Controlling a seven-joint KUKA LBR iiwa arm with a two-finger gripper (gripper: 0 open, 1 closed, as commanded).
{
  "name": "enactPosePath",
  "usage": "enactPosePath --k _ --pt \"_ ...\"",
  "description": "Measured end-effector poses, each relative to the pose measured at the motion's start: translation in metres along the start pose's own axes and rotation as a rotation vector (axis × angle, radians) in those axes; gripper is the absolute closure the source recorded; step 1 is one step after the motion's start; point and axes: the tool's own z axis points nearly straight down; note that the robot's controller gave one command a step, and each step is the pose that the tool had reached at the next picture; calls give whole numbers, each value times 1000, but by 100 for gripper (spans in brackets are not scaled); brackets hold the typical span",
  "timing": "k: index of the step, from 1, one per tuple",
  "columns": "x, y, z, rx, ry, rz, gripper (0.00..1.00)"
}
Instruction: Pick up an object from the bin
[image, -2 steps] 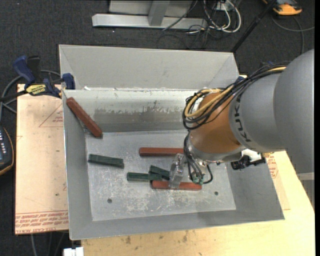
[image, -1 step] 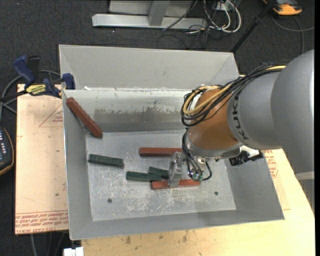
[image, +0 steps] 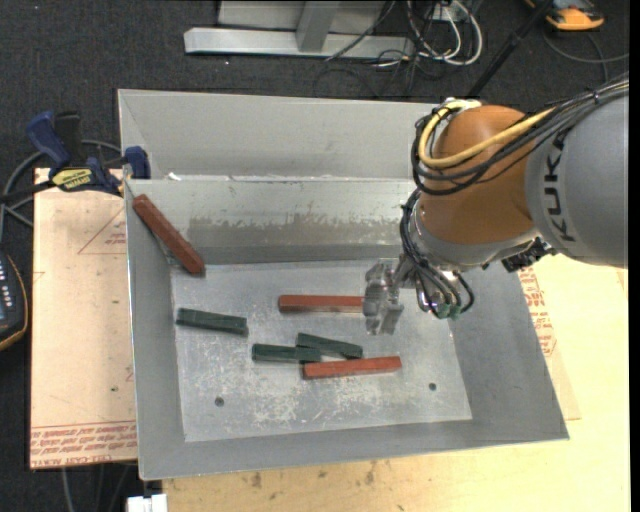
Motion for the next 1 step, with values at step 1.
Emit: enactPosePath --k 1 --pt "2 0 4 0 8 0 0"
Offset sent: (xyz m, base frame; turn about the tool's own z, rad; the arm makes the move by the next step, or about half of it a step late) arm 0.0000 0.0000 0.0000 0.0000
